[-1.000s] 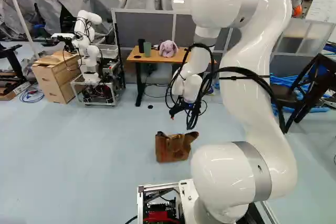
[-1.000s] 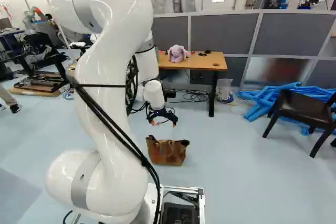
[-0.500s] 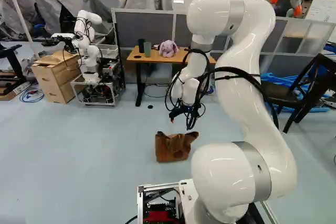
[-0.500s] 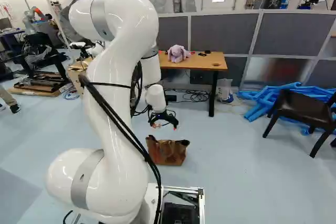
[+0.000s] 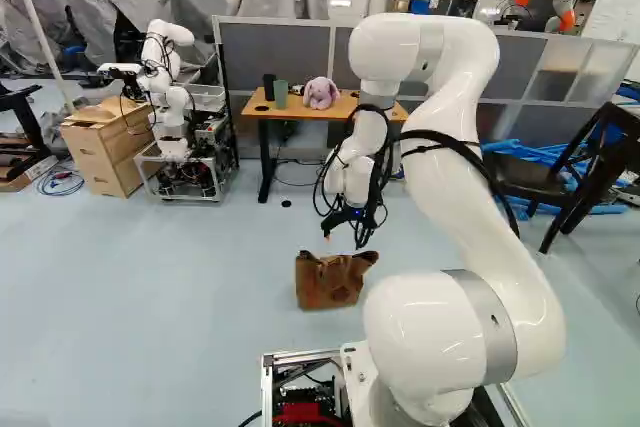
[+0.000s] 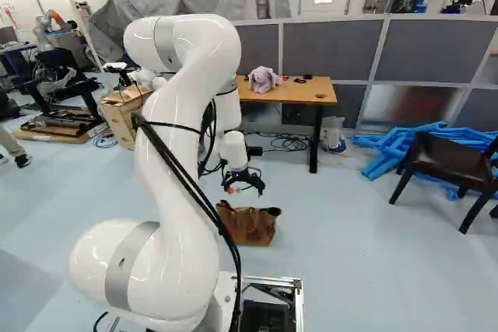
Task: Pick up the bag on the ground and place it on the table
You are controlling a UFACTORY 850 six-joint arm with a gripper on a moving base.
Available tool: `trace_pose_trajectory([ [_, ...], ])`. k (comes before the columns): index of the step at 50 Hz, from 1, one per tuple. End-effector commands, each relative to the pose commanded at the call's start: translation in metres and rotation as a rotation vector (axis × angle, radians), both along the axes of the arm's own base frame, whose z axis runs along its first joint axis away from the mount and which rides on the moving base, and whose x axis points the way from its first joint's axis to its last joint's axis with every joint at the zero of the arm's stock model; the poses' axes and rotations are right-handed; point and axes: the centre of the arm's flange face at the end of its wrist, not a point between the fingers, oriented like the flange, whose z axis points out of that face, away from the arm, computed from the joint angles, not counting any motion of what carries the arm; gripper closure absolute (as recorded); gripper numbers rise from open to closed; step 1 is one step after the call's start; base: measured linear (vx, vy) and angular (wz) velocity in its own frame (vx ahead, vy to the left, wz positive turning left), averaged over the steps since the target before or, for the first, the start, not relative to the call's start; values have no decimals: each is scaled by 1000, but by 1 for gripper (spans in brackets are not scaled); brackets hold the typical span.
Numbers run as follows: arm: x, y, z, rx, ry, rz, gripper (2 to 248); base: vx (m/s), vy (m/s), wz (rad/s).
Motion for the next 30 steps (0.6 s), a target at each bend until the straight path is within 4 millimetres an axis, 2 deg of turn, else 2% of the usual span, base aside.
trace_pose_trajectory([
  [30,19,0,-45,1,29,1,3,0,0,0],
])
